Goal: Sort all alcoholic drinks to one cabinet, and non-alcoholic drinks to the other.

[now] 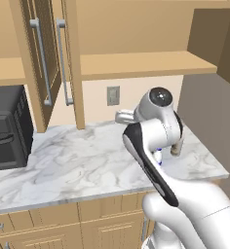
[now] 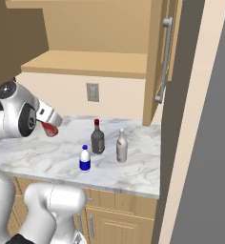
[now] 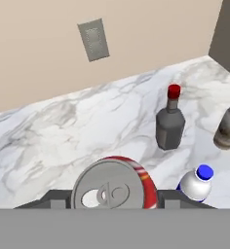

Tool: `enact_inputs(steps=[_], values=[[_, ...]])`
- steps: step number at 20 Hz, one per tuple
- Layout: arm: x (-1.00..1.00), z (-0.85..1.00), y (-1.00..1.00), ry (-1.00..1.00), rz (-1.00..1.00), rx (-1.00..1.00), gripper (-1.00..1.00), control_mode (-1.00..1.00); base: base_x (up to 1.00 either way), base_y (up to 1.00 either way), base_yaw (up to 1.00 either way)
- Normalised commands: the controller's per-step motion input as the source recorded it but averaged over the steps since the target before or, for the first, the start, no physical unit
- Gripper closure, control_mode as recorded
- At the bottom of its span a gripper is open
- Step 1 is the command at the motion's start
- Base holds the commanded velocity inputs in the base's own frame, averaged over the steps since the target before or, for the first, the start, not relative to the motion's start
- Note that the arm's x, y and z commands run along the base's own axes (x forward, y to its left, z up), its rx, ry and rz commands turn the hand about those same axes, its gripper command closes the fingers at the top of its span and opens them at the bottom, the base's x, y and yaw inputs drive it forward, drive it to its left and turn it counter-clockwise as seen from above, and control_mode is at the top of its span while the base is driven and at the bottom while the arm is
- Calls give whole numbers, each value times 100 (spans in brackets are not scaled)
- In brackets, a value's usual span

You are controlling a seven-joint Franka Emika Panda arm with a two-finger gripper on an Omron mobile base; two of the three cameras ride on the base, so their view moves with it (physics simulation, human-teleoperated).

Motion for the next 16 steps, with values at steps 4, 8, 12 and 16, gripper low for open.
enact_inputs(steps=[4, 8, 12, 16], values=[[-20, 100, 0, 0, -5, 0, 100, -100, 0, 0, 0], [-6, 100, -4, 0, -1, 0, 100, -100, 0, 0, 0], [0, 99, -17, 0, 0, 0, 100, -100, 0, 0, 0], [0, 88, -7, -6, 0, 0, 100, -100, 0, 0, 0]])
